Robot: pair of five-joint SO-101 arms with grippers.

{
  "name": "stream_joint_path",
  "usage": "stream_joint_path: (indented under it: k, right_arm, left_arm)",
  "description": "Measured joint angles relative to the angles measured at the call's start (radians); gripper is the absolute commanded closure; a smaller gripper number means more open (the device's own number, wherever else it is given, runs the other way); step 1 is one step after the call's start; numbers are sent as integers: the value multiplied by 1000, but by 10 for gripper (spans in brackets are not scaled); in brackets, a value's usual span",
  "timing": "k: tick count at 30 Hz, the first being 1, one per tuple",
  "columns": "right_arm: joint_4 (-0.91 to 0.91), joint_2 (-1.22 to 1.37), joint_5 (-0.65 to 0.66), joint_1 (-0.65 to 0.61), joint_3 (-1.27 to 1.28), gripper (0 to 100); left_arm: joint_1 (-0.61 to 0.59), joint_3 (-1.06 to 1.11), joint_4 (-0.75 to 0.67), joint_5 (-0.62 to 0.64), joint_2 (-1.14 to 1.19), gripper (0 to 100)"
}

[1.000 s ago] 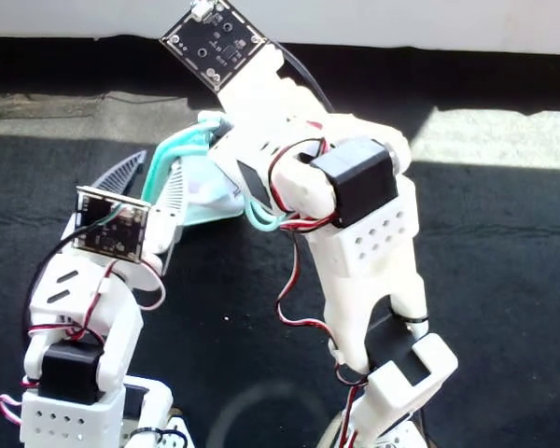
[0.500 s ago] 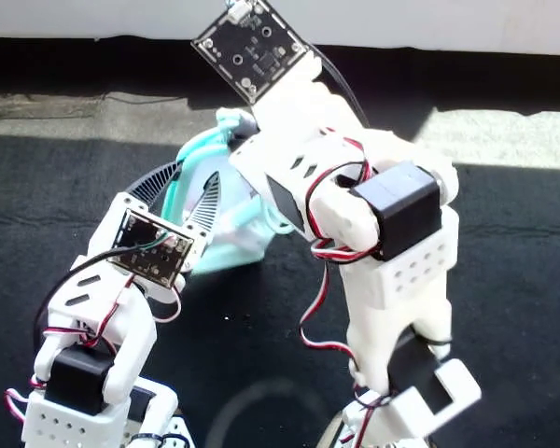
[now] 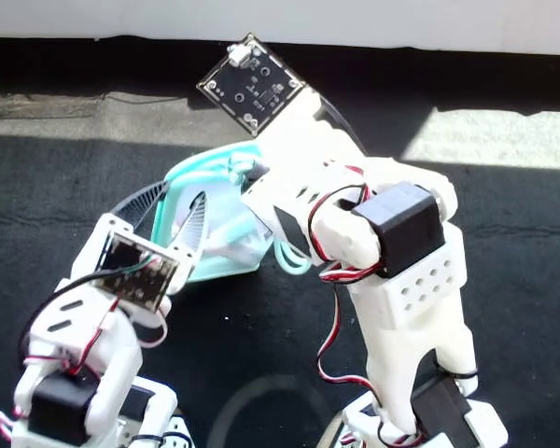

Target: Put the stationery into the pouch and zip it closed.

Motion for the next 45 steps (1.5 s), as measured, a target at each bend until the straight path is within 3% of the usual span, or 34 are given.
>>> stream_joint_path:
  k: [4,10,16,20,26,29,35,38,45]
  right_arm:
    - [0,-26,0,0,37,992]
    - [0,-44,0,0,55,992]
    - [-2,-44,0,0,55,992]
    - [-2,-44,0,0,55,992]
    - [-44,-44,0,0,55,992]
    - [-49,-44,0,0,55,992]
    - [-49,-44,0,0,55,992]
    - [-49,-44,0,0,55,992]
    - [-49,-44,0,0,55,992]
  left_arm:
    - [2,-26,86,0,-110,854]
    - [-17,-32,98,2,-245,856]
    - [-34,-91,189,180,-175,807]
    - [44,-298,328,218,-32,806]
    - [152,-783,601,221,244,806]
    - [192,-862,689,221,368,805]
    - [203,-770,620,209,494,790]
    - [175,-674,535,130,493,790]
    - [100,-470,442,106,425,790]
